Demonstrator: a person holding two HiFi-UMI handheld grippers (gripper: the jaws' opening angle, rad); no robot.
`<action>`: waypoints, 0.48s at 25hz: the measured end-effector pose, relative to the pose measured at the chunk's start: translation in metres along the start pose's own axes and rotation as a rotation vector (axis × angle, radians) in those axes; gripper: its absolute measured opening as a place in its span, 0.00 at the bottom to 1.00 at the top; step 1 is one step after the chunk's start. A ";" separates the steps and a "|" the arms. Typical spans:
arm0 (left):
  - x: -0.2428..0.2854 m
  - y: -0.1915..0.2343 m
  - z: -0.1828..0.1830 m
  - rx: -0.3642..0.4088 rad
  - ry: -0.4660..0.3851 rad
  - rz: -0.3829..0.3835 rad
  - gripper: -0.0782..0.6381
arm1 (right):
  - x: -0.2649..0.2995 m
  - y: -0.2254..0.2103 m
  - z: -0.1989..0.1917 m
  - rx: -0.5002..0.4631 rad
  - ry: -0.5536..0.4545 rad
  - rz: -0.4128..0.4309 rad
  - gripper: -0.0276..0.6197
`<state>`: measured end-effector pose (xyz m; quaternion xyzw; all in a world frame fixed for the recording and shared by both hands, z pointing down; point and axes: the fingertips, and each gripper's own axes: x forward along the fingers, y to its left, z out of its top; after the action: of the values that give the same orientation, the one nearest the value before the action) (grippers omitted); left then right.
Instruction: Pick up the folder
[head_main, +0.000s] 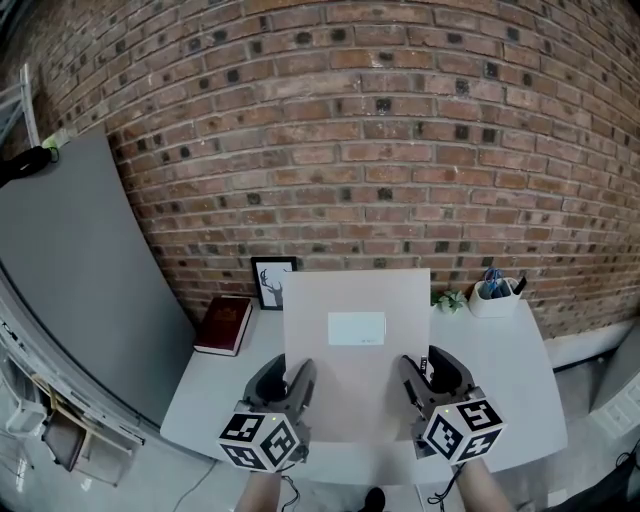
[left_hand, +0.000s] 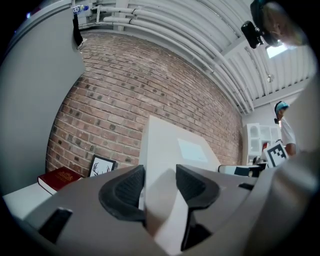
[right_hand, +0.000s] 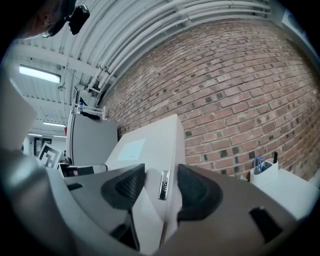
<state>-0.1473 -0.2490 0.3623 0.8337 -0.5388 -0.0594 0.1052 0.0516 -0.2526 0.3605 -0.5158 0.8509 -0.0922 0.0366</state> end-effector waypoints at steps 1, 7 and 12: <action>0.000 -0.001 0.000 0.002 0.000 0.000 0.39 | 0.000 0.000 0.000 0.001 0.000 0.000 0.36; -0.001 0.000 0.004 0.009 -0.006 0.002 0.39 | 0.001 0.001 0.005 -0.003 -0.010 0.003 0.36; -0.001 0.000 0.006 0.011 -0.008 0.006 0.39 | 0.002 0.002 0.006 -0.004 -0.015 0.007 0.36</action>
<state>-0.1492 -0.2493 0.3566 0.8325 -0.5419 -0.0595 0.0987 0.0501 -0.2541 0.3539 -0.5135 0.8526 -0.0867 0.0423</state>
